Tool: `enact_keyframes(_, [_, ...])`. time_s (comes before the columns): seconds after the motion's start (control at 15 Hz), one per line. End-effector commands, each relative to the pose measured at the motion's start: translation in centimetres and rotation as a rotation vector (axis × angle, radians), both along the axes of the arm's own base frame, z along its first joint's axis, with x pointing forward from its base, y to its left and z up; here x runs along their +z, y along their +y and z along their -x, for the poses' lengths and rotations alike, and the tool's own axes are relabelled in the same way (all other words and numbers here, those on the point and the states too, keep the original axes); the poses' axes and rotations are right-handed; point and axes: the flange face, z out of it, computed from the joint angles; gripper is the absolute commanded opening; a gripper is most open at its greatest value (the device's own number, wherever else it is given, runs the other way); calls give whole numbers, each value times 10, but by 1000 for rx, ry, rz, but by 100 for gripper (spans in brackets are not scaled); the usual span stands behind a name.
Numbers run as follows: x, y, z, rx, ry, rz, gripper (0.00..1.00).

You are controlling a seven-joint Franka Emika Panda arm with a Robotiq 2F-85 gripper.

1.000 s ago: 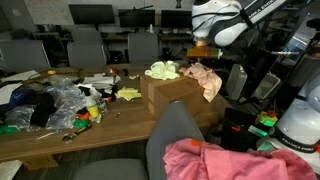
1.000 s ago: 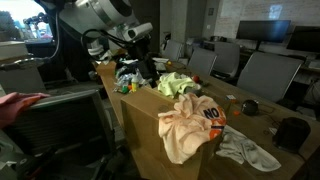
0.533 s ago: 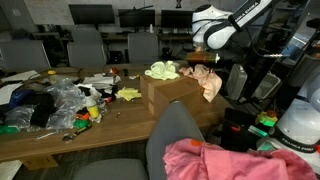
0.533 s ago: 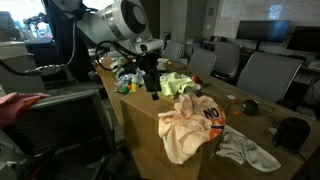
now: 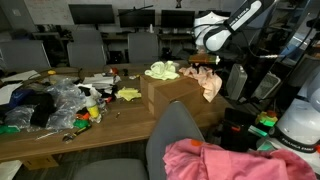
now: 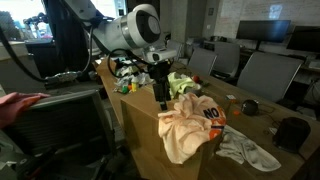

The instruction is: Move the two shirts and the yellow towel from the top of the box to the backrest of the chair

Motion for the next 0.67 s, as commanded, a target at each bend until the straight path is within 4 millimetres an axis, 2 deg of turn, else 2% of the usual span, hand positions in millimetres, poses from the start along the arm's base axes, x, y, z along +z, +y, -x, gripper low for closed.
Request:
enact_keyframes(0.0, [7, -9, -13, 0, -45, 23, 100])
enact_keyframes(0.33, [7, -16, -25, 14, -75, 42, 100])
enact_keyframes(0.6, [-14, -26, -31, 4, -54, 39, 100])
